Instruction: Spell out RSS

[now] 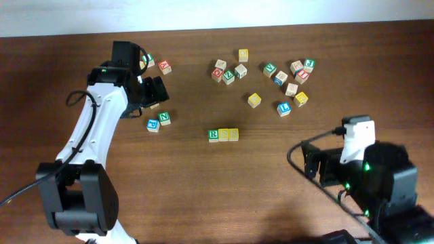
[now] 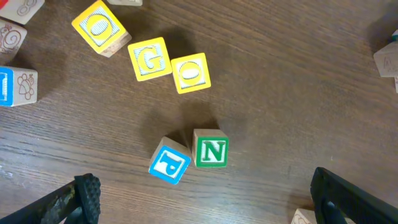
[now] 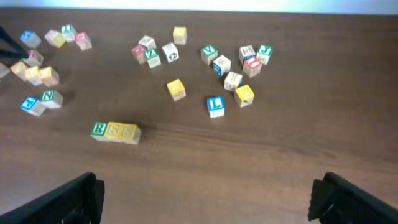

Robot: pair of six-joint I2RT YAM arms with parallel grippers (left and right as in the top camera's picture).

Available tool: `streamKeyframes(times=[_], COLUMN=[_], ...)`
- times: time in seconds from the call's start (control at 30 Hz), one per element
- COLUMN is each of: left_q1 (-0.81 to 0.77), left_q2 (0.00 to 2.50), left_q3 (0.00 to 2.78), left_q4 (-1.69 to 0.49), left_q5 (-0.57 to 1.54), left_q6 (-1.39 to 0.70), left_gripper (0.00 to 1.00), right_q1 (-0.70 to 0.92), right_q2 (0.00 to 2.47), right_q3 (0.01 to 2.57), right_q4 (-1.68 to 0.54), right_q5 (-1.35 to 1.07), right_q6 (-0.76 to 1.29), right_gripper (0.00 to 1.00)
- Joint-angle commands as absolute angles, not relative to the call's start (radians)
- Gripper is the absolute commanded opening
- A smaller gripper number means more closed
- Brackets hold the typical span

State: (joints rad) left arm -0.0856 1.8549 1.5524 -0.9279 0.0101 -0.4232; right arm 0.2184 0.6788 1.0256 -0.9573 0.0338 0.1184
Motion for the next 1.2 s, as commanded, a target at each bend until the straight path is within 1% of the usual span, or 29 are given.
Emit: streamKeyframes(times=[0.0, 0.23, 0.4, 0.57, 0.87, 0.97, 1.13, 1.17], left_q1=[-0.082, -0.082, -0.082, -0.082, -0.082, -0.082, -0.082, -0.082], left_q2=[1.836, 1.836, 1.836, 1.836, 1.836, 1.836, 1.836, 1.836], left_q3=[1.569, 1.569, 1.569, 1.569, 1.569, 1.569, 1.569, 1.569], left_q4=[-0.927, -0.927, -0.926, -0.926, -0.926, -0.926, -0.926, -0.926], left_q5=[0.0, 0.0, -0.001, 0.0, -0.001, 0.0, 0.0, 0.0], left_q6=[-0.421, -0.421, -0.421, -0.421, -0.421, -0.421, -0.421, -0.421], left_gripper=[0.99, 0.99, 0.99, 0.99, 0.99, 0.99, 0.99, 0.99], right_q1=[0.163, 0.148, 0.148, 0.148, 0.148, 0.148, 0.148, 0.148], right_q2=[0.539, 0.235, 0.102, 0.041, 0.003, 0.003, 0.003, 0.003], right_q3=[0.847, 0.496, 0.333, 0.254, 0.162, 0.119, 0.004, 0.006], right_q4=[-0.859, -0.625, -0.501, -0.399, -0.27, -0.195, -0.006, -0.013], right_q5=[-0.026, -0.042, -0.043, -0.045, -0.072, -0.076, -0.08, -0.08], right_q6=[0.056, 0.007, 0.002, -0.056, -0.056, -0.056, -0.056, -0.056], right_gripper=[0.98, 0.98, 0.98, 0.98, 0.98, 0.98, 0.98, 0.98])
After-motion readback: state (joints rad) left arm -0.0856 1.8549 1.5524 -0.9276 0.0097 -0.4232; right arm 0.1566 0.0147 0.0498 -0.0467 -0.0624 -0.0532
